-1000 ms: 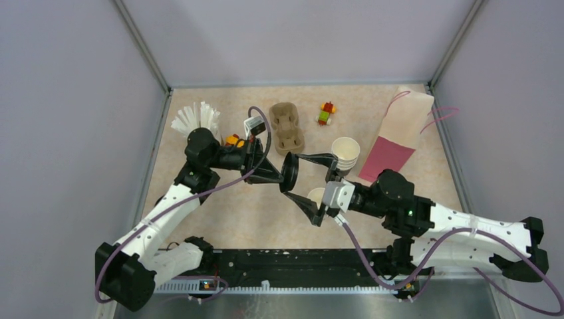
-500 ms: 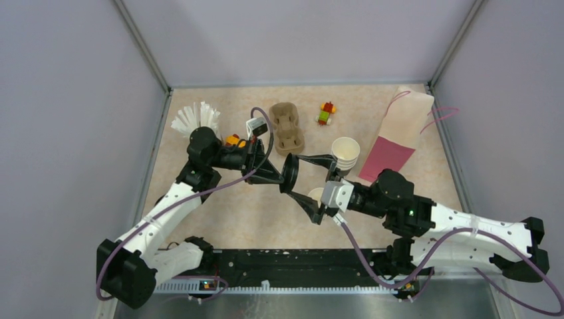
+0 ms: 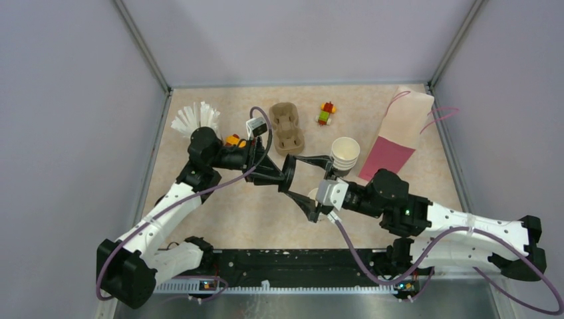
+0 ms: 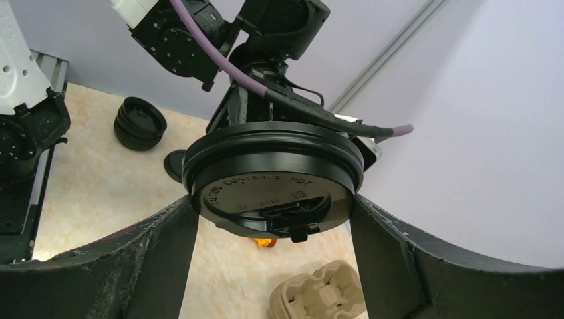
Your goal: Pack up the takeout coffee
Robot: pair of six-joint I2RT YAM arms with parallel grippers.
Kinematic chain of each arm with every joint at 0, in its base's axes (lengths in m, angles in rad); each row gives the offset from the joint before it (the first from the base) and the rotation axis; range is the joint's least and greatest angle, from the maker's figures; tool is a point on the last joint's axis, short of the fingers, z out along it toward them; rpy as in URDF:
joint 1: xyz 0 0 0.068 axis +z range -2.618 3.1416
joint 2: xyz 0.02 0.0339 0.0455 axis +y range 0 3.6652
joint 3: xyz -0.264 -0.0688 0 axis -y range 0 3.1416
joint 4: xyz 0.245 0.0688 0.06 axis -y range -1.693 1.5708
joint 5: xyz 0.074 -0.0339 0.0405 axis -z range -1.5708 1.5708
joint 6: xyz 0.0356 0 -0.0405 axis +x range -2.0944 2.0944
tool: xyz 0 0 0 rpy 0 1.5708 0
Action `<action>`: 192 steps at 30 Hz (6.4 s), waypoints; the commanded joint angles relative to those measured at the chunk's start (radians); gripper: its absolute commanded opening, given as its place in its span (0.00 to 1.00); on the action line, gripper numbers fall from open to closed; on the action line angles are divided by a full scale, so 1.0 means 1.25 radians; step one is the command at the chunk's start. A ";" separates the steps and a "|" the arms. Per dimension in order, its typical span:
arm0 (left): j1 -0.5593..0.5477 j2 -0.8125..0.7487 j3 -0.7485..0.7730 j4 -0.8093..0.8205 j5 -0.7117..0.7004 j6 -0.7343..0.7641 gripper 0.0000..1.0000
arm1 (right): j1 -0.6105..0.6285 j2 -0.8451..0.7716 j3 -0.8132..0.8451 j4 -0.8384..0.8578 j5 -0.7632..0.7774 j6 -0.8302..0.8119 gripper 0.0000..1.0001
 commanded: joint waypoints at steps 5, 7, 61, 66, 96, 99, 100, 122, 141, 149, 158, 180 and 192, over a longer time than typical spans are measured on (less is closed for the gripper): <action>0.031 -0.003 0.048 -0.123 -0.038 0.124 0.61 | -0.006 -0.020 0.023 -0.030 0.041 0.070 0.76; 0.063 -0.001 0.090 -0.236 -0.065 0.215 0.72 | -0.006 -0.031 0.031 -0.067 0.052 0.102 0.75; 0.121 -0.103 0.383 -1.048 -0.748 0.990 0.99 | -0.246 0.599 0.641 -1.259 0.078 0.769 0.73; 0.121 -0.113 0.384 -1.058 -0.761 0.999 0.99 | -0.249 0.624 0.600 -1.261 0.057 0.757 0.73; 0.121 -0.125 0.405 -1.114 -0.778 1.024 0.99 | -0.260 0.718 0.562 -1.207 0.062 0.720 0.74; 0.122 -0.123 0.405 -1.114 -0.777 1.024 0.99 | -0.259 0.723 0.575 -1.218 0.062 0.719 0.74; 0.121 -0.123 0.405 -1.113 -0.776 1.024 0.99 | -0.259 0.722 0.582 -1.222 0.061 0.719 0.76; 0.121 -0.112 0.385 -1.081 -0.716 0.999 0.98 | -0.262 0.716 0.761 -1.309 0.092 0.712 0.89; -0.068 -0.003 0.240 -0.832 -0.623 0.767 0.75 | -0.485 0.367 0.470 -1.020 -0.080 0.742 0.59; -0.147 0.142 0.214 -0.682 -0.648 0.777 0.68 | -0.485 0.313 0.334 -0.888 -0.100 0.813 0.49; -0.145 0.210 0.096 -0.462 -0.563 0.746 0.56 | -0.484 0.283 0.233 -0.804 -0.103 0.873 0.43; -0.147 0.382 0.075 -0.303 -0.429 0.756 0.56 | -0.484 0.288 0.132 -0.739 -0.122 0.852 0.39; -0.170 0.427 0.057 -0.274 -0.392 0.774 0.63 | -0.485 0.259 0.046 -0.697 -0.112 0.847 0.32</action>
